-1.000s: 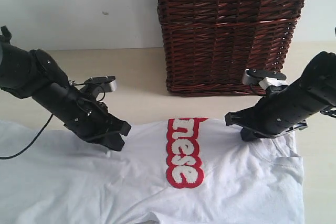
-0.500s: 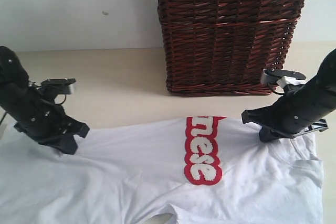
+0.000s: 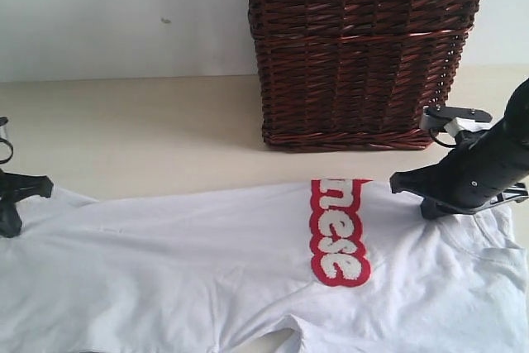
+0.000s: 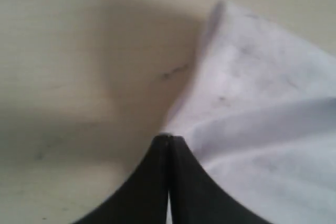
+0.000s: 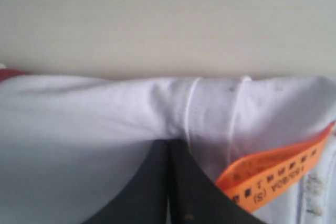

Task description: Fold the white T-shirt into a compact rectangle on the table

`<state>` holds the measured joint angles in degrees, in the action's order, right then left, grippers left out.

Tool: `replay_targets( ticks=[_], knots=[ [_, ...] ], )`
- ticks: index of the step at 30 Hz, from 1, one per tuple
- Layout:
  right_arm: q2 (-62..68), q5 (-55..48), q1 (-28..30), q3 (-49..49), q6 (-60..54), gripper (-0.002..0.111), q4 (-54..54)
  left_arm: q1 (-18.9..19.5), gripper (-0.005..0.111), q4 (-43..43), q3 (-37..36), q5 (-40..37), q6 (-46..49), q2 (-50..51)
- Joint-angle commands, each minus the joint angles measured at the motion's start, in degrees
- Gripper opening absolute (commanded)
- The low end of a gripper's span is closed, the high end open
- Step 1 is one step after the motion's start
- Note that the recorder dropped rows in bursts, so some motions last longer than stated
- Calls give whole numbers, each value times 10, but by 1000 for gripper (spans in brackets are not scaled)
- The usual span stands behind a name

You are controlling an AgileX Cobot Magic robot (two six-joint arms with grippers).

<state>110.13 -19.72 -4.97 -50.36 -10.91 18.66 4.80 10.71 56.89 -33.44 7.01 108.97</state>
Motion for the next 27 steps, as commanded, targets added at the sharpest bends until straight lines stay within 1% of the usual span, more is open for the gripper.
replay_targets(
  ticks=[1,3,6,9,11,14,17,18,21,24,25,27],
  knots=[
    [27,-13,12,19,-1,0,-41,28,0,-12,-3,6,-16,-29],
    [24,-11,6,19,-7,0,-37,25,0,-8,-3,6,-14,-39],
    [2,-10,-4,19,-49,0,12,8,0,6,-3,8,8,-53],
    [-40,-15,-17,19,-109,0,66,-11,0,7,-3,10,22,-71],
    [-72,-22,-27,19,-138,0,97,-24,0,7,-3,8,48,-82],
    [-125,-35,-46,19,-171,2,142,-39,0,29,-3,-13,83,-93],
    [-167,-65,-62,19,-197,11,160,-43,0,105,-3,-48,157,-97],
    [-182,-76,-64,19,-197,17,160,-43,0,130,-3,-62,183,-99],
    [-210,-116,-64,19,-194,30,157,-43,0,156,-5,-90,203,-114],
    [-228,-165,-64,19,-188,42,153,-43,0,171,-26,-90,225,-148],
    [-234,-179,-64,19,-188,44,153,-44,0,187,-36,-90,251,-162],
    [-242,-214,-64,19,-180,44,148,-66,3,258,-57,-102,359,-188]
  ],
)
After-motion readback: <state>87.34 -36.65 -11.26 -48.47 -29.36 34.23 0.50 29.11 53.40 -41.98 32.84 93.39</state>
